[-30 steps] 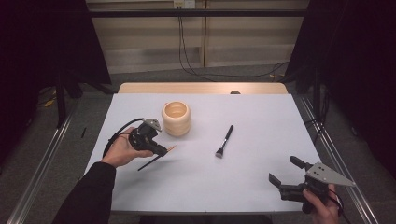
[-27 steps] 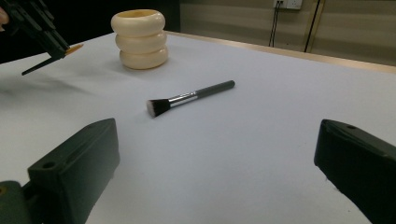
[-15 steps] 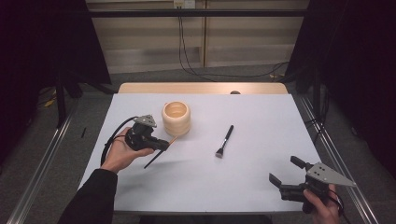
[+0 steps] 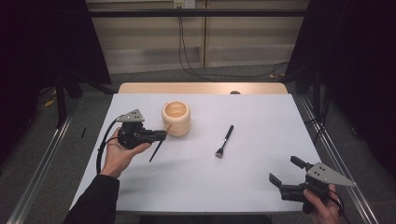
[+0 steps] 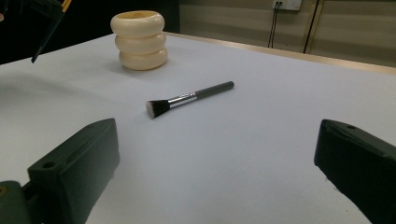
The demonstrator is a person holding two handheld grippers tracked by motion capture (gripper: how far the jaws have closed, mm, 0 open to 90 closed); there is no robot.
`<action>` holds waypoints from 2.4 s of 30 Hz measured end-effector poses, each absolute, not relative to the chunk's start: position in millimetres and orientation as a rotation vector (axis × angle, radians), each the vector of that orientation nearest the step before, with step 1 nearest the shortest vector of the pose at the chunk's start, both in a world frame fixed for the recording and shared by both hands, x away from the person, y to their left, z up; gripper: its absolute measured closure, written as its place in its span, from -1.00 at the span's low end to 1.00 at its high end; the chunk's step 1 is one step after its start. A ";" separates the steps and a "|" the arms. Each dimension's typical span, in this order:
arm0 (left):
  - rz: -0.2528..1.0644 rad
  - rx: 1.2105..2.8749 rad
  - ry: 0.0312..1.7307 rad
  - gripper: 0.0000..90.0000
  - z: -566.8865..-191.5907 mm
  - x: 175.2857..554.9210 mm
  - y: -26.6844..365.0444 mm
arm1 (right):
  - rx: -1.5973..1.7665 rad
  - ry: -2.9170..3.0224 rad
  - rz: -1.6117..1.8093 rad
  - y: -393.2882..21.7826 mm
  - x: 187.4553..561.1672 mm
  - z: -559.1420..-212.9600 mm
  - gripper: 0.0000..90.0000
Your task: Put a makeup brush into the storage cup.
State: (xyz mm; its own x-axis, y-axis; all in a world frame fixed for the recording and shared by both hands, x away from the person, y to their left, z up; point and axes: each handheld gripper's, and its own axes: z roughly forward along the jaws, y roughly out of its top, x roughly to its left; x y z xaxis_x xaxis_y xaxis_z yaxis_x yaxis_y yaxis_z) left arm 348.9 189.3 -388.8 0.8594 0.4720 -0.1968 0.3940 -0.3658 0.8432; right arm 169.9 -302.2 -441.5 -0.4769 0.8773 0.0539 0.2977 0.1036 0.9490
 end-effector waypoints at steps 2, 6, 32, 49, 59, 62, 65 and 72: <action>0.125 1.992 0.626 0.87 -387.7 346.2 187.6 | 1.143 1.840 1.382 -302.4 170.0 -441.6 -1.00; 0.155 1.965 0.608 0.87 -386.6 342.2 185.5 | 1.143 1.844 1.383 -301.7 169.7 -441.5 -1.00; 0.259 1.729 0.653 0.87 -383.1 325.8 189.4 | 1.143 1.832 1.413 -301.9 169.0 -440.7 -1.00; 0.328 1.726 0.652 0.87 -360.4 343.3 182.0 | 1.162 1.810 1.423 -301.0 169.3 -441.5 -1.00; 0.330 1.714 0.654 0.87 -349.4 358.4 172.6 | 1.169 1.810 1.425 -300.8 169.5 -441.8 -1.00; 0.310 1.713 0.646 0.87 -346.2 365.6 169.1 | 1.170 1.812 1.428 -300.6 169.4 -441.8 -1.00; 0.328 1.724 0.659 0.87 -343.6 368.6 166.7 | 1.172 1.810 1.427 -300.6 169.5 -441.9 -1.00; 0.320 1.720 0.646 0.87 -337.7 380.5 159.0 | 1.170 1.811 1.425 -300.4 169.5 -442.0 -1.00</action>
